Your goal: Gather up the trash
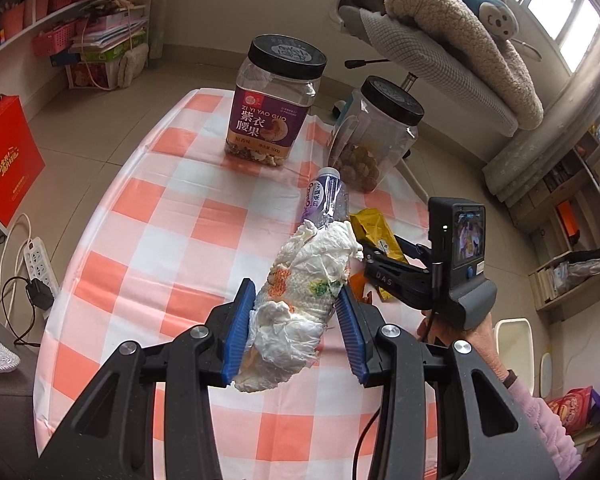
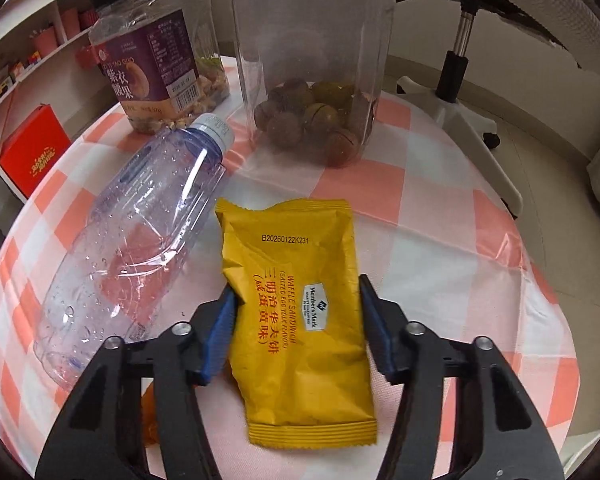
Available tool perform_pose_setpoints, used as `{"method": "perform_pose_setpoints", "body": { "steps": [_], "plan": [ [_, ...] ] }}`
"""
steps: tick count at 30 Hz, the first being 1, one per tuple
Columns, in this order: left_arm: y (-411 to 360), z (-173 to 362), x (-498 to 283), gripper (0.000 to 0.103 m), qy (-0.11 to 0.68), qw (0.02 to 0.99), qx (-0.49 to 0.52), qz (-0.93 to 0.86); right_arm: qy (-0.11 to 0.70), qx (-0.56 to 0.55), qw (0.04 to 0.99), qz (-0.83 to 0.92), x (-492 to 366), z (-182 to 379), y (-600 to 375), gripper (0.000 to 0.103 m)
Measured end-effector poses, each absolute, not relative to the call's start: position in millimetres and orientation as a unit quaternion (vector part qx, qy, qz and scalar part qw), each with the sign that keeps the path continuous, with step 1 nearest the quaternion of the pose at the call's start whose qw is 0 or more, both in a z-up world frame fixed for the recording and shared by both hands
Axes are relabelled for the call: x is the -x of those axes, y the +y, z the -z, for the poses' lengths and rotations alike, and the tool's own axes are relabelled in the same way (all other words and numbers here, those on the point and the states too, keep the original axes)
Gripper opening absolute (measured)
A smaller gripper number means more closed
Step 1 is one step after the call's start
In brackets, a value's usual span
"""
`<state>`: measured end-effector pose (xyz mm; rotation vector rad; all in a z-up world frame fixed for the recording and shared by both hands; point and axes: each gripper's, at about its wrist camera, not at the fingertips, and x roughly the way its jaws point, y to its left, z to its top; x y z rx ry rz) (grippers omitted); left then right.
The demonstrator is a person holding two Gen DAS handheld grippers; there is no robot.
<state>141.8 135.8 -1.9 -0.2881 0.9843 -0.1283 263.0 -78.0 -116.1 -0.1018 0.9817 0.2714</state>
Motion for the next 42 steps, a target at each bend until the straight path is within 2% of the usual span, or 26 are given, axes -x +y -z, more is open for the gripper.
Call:
{"method": "perform_pose_setpoints", "body": {
  "steps": [2, 21, 42],
  "plan": [
    [139, 2, -142, 0.041, 0.469, 0.87, 0.141, 0.054, 0.468, 0.028, 0.872, -0.138, -262, 108, -84, 0.022],
    [131, -30, -120, 0.041, 0.416, 0.896, 0.143, 0.064, 0.381, 0.028, 0.914, -0.138, -175, -3, -92, 0.021],
    [68, -48, -90, 0.041, 0.389, 0.904, 0.121, 0.128, 0.336, -0.004, 0.937, -0.095, -70, -47, -155, 0.021]
  ]
}}
